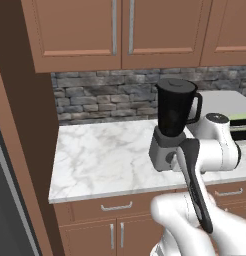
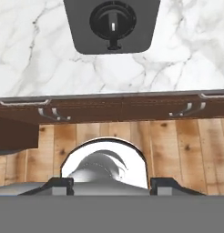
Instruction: Grab the garlic and lemon from the fridge, place them in the blender, close the lid, and turn on the blender to create a marinade.
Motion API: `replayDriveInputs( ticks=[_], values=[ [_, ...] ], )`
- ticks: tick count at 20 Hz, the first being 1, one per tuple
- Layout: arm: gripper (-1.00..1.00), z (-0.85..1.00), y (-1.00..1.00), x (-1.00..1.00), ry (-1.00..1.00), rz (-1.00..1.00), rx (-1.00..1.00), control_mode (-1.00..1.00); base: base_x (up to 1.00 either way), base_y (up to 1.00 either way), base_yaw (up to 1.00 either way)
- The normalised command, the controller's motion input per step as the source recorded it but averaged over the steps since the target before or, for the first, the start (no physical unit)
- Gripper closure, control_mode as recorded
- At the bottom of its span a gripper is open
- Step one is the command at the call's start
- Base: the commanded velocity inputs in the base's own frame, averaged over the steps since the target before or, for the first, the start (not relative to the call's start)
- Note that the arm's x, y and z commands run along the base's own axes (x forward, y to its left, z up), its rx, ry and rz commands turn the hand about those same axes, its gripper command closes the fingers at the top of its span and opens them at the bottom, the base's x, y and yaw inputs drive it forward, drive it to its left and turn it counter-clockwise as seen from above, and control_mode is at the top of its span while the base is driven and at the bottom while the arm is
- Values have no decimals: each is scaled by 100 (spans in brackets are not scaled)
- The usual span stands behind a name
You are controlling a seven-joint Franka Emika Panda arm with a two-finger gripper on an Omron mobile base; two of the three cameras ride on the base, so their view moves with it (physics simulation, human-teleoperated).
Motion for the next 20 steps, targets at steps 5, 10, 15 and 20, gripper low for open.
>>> replayDriveInputs(
  ticks=[5, 10, 15, 20],
  values=[
    [100, -54, -1, 41, 0, 0, 0, -100, 0, 0, 0],
    [100, -52, -1, 37, -9, 0, 0, -100, 0, 0, 0],
    [100, -39, -4, 44, -19, 0, 0, -100, 0, 0, 0],
    [100, -46, -8, 36, -24, 0, 0, -100, 0, 0, 0]
  ],
)
